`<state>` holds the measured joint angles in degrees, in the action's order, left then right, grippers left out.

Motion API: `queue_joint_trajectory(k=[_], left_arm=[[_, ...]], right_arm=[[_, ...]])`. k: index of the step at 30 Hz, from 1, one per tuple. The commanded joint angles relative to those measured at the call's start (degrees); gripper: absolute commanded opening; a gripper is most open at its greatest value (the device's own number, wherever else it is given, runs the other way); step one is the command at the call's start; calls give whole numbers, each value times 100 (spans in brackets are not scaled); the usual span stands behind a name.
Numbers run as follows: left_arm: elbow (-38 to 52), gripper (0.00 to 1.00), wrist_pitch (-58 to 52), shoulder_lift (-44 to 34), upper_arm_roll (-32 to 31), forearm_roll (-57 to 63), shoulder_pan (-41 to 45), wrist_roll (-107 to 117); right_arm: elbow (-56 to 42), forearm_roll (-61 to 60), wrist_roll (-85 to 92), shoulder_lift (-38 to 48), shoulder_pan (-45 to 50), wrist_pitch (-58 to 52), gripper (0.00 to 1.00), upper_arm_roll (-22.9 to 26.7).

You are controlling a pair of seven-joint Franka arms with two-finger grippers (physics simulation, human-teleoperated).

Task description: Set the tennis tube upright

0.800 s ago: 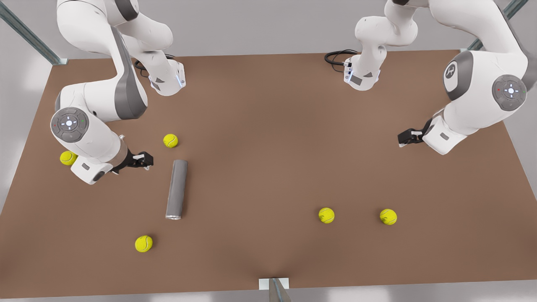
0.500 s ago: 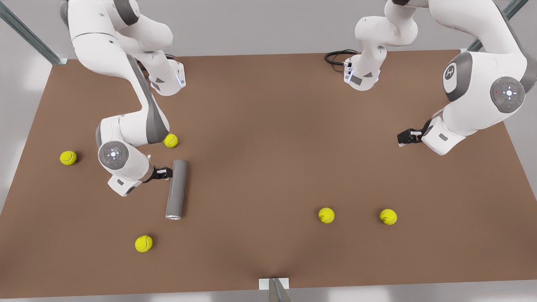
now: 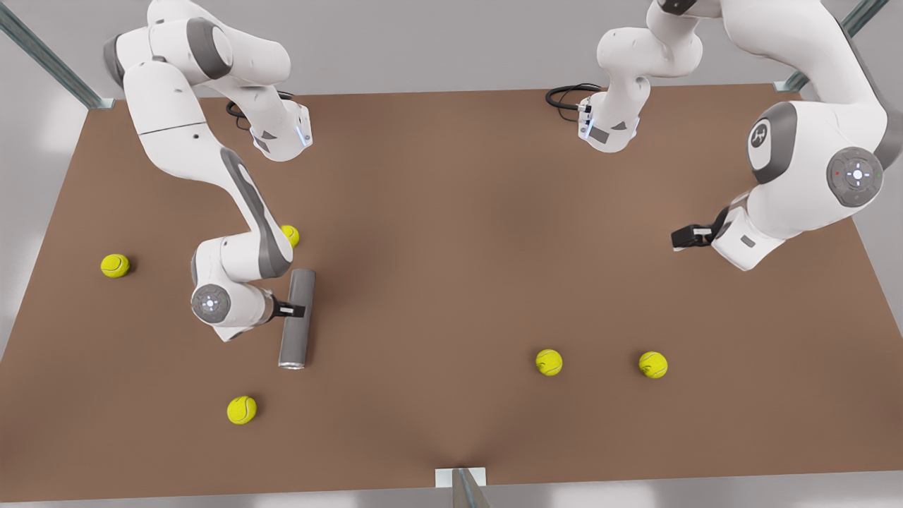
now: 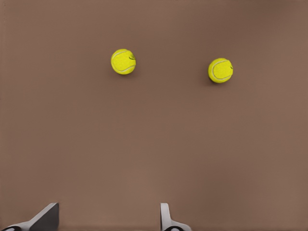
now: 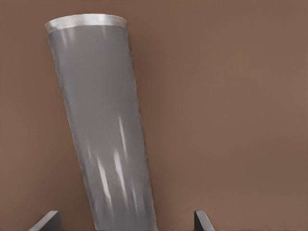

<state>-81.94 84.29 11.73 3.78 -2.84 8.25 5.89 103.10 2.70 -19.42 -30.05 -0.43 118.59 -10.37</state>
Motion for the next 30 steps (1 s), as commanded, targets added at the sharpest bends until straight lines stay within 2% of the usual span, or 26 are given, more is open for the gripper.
queue_joint_trajectory(k=[1,30], left_arm=[[2,100,0,4,0,3,-7,0],[-209,100,-9,4,0,-6,-51,9]], right_arm=[[0,2,9,-19,-1,32,100,0],[105,116,211,-731,104,357,100,-9]])
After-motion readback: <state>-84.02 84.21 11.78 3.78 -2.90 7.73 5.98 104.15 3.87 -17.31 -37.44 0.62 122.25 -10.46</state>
